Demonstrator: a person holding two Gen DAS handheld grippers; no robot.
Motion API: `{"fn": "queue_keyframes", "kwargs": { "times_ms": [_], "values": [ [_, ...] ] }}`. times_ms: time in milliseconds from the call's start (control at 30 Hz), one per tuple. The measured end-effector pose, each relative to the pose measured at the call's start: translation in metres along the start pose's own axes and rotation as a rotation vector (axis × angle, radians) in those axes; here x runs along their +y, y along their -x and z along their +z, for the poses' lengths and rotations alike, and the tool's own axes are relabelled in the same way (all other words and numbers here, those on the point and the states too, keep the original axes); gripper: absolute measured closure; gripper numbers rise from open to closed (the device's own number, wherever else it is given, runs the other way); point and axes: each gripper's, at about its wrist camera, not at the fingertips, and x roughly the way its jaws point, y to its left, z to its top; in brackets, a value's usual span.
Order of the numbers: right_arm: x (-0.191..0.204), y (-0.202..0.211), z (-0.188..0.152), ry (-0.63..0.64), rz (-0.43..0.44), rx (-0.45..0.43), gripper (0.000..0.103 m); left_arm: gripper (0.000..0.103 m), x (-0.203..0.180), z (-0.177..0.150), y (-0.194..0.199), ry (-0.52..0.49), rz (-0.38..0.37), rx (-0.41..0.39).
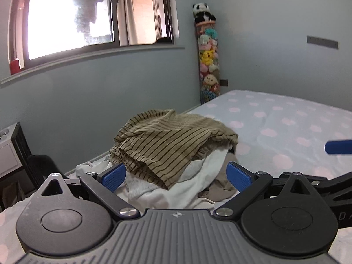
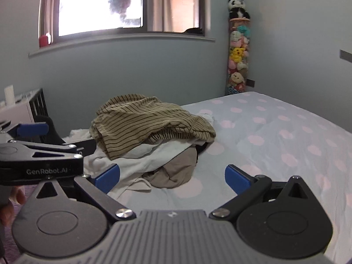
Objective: Fold clothes
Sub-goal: 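Reach both tools to the striped khaki trousers and grasp them with the right tool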
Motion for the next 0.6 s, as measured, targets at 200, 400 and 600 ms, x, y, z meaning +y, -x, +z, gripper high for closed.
{"fn": "queue_keyframes", "kwargs": {
  "times_ms": [200, 400, 600],
  "values": [
    [0.006, -0.055, 0.013, 0.074, 0.035, 0.013, 0.002, 0.005, 0.015, 0.004, -0.045, -0.005, 0.05, 0.062],
    [0.013, -0.108, 0.025, 0.124, 0.066, 0.032, 0.019, 0.005, 0.036, -0.005, -0.074, 0.054, 0.107, 0.098],
    [0.025, -0.149, 0.035, 0.208, 0.075, 0.023, 0.02, 0.005, 0.05, -0.021, -0.095, 0.1, 0.163, 0.154]
  ]
}}
